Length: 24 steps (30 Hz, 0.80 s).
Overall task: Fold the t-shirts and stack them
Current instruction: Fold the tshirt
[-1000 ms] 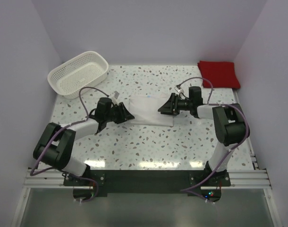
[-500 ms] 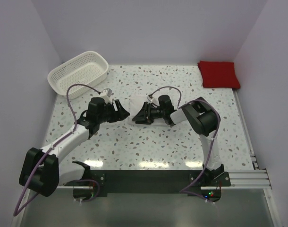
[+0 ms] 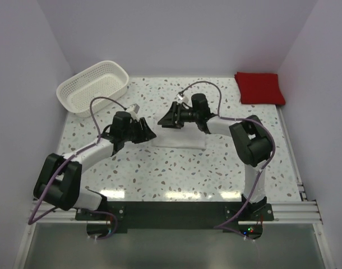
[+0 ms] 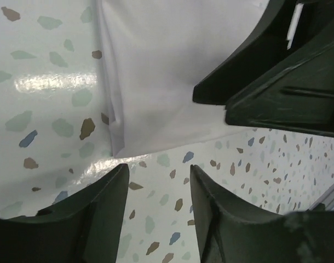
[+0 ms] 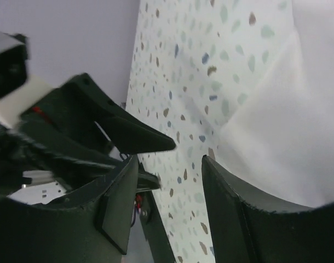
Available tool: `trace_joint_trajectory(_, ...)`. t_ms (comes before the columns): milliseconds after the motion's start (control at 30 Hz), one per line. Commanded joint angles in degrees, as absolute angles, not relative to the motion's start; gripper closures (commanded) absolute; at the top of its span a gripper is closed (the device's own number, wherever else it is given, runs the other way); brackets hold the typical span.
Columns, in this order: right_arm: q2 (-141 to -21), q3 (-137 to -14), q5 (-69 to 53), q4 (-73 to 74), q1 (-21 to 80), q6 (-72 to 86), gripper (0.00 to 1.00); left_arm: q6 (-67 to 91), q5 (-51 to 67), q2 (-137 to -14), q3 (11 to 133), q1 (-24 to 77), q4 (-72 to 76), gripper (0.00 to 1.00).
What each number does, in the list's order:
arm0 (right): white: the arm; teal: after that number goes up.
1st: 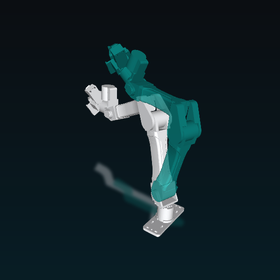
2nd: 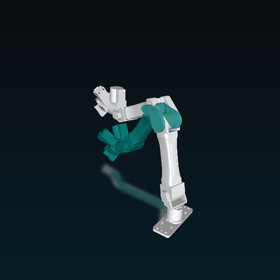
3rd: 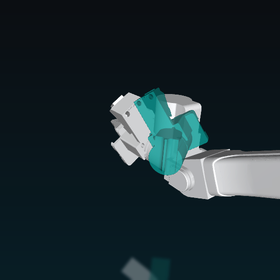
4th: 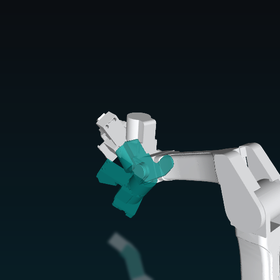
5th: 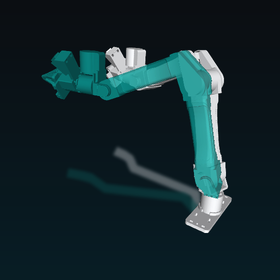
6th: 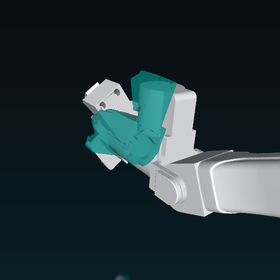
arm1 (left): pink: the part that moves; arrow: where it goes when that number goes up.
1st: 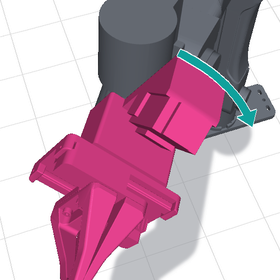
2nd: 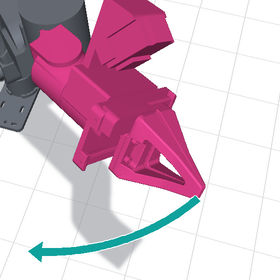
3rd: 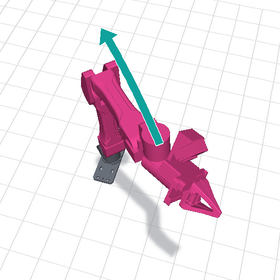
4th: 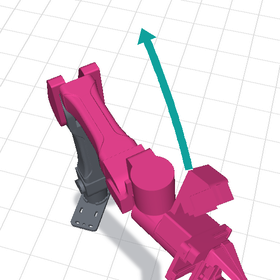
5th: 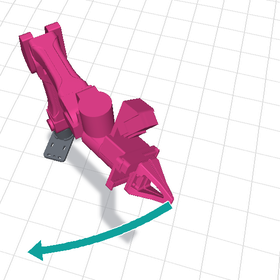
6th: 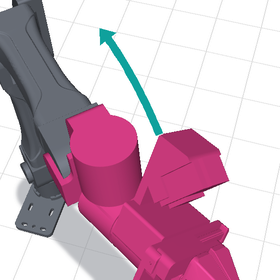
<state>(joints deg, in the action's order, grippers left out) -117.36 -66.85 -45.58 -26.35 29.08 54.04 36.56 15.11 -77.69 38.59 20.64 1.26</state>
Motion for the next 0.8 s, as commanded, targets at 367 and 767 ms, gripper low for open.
trace_joint_trajectory(367, -127.1, -79.2, -47.6, -21.5, 16.9, 48.1, 0.46, 40.3, 19.4, -97.8, 47.4, 21.5, 12.2, 0.73)
trace_joint_trajectory(767, -125.4, -80.5, -50.2, -18.2, 14.0, 44.2, 0.46, 39.6, 16.3, -94.5, 42.9, 18.3, 5.9, 0.68)
